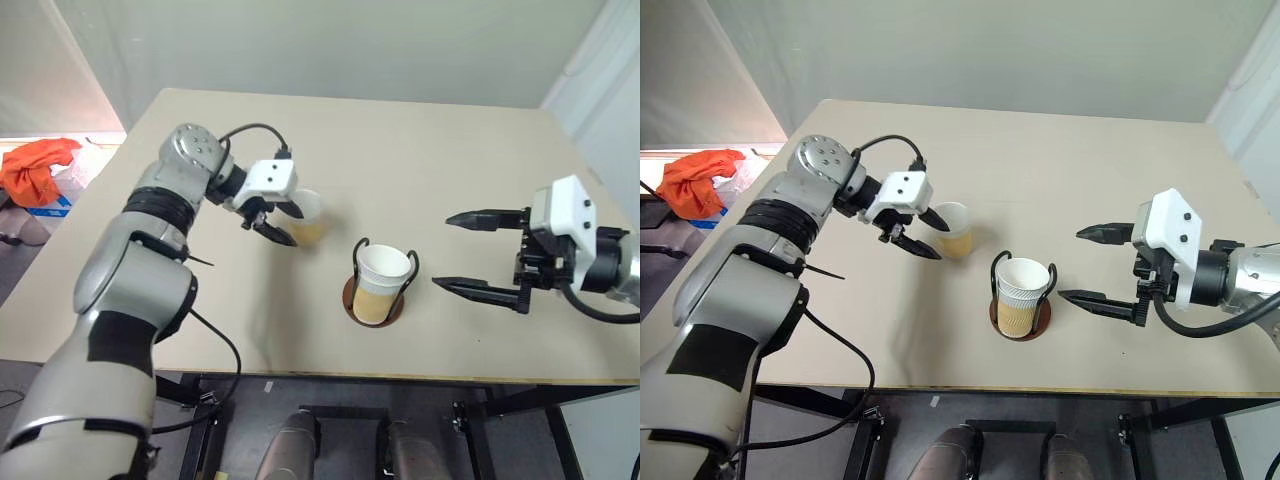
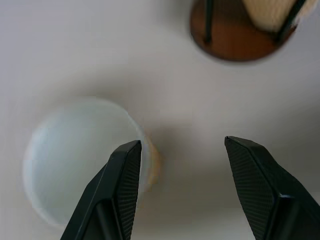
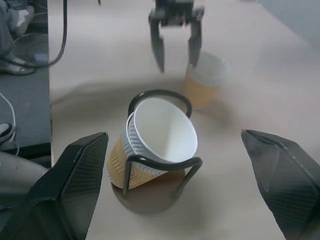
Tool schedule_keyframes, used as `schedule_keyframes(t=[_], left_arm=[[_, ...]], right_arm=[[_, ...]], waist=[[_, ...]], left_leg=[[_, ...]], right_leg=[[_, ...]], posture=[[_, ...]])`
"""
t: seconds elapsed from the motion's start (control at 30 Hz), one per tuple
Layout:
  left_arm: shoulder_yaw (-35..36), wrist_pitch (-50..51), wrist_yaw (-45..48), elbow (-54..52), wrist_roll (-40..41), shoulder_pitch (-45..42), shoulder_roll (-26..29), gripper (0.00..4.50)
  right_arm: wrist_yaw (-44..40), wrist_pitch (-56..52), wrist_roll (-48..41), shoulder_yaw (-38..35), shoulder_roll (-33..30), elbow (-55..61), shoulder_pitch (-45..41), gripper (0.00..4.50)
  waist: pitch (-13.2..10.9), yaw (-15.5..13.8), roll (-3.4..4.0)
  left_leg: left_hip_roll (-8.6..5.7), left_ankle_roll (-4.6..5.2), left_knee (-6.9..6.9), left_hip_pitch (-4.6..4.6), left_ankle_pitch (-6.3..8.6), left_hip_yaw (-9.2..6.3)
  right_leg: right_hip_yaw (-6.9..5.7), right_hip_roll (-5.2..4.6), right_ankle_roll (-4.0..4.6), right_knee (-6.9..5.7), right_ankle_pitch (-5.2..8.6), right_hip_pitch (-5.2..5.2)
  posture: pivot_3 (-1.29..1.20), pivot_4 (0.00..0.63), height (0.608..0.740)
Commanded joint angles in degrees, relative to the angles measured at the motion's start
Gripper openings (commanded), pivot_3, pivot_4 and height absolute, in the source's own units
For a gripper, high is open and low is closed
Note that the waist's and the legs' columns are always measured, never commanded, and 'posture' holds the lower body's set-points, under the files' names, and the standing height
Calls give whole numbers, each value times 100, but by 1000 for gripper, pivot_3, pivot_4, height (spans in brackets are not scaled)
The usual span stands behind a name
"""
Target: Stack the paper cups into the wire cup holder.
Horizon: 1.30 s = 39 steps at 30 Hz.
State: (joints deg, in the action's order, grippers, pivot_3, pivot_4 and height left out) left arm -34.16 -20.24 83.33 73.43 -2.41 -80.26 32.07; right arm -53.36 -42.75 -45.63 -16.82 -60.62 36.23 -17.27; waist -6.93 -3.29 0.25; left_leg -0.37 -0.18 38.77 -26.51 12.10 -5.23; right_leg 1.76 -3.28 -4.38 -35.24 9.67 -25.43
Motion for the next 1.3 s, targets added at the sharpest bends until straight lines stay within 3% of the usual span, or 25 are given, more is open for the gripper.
schedule_keyframes(t=[0.03,0.27,0.4,0.6,0.7,0.8,0.93,1.1,1.3], left_arm=[[272,-111,-418,79,-426,-163,-171,2887],[623,-154,-327,116,-822,-98,-389,2887],[822,-140,-130,114,-910,-133,-373,2071],[1078,-189,104,77,-997,-178,-192,24],[1402,-186,467,11,-782,-332,-69,24],[1781,-148,876,-120,-289,-620,-23,24],[1621,261,917,-665,1029,-959,-10,24],[268,962,917,-2491,3292,-815,463,24],[-958,1016,917,-3369,4434,-837,902,24]], right_arm=[[97,-192,-235,-519,-175,264,139,4500],[294,-382,-409,-710,-215,445,278,4500],[335,-363,-396,-677,-211,421,278,4500],[346,-179,-307,-348,-121,253,45,4500],[238,-125,-309,-385,-152,138,24,4500],[23,-18,-188,-539,-270,-55,147,4500],[-160,79,-118,-707,-371,-300,171,4500],[-274,198,-57,-686,-384,-441,178,4500],[-425,381,103,-519,-450,-667,-24,4500]], waist=[[0,-1,-1],[0,20,-1],[0,27,0],[0,37,0],[0,44,0],[0,34,-1],[-1,25,0],[-2,71,8],[-2,137,21]], left_leg=[[-1,1,0,1,0,4],[1,3,2,6,2,18],[2,6,1,10,3,29],[2,18,6,11,8,44],[3,59,9,14,32,57],[0,61,17,8,34,63],[-4,84,22,-1,47,72],[-5,78,20,12,53,115],[-4,93,29,36,67,156]], right_leg=[[0,1,1,2,1,0],[10,3,-1,6,-1,0],[13,7,-7,4,-4,-1],[25,6,-13,6,-8,-3],[28,9,-16,5,-9,-5],[27,14,-17,8,-10,-7],[44,-3,2,22,1,-9],[95,7,-45,22,-18,-10],[152,5,-74,20,-9,-5]], posture=[[0,150,740],[0,150,740],[0,150,740],[0,150,740],[0,150,740],[0,150,740],[0,150,740],[0,150,740],[0,150,740]])
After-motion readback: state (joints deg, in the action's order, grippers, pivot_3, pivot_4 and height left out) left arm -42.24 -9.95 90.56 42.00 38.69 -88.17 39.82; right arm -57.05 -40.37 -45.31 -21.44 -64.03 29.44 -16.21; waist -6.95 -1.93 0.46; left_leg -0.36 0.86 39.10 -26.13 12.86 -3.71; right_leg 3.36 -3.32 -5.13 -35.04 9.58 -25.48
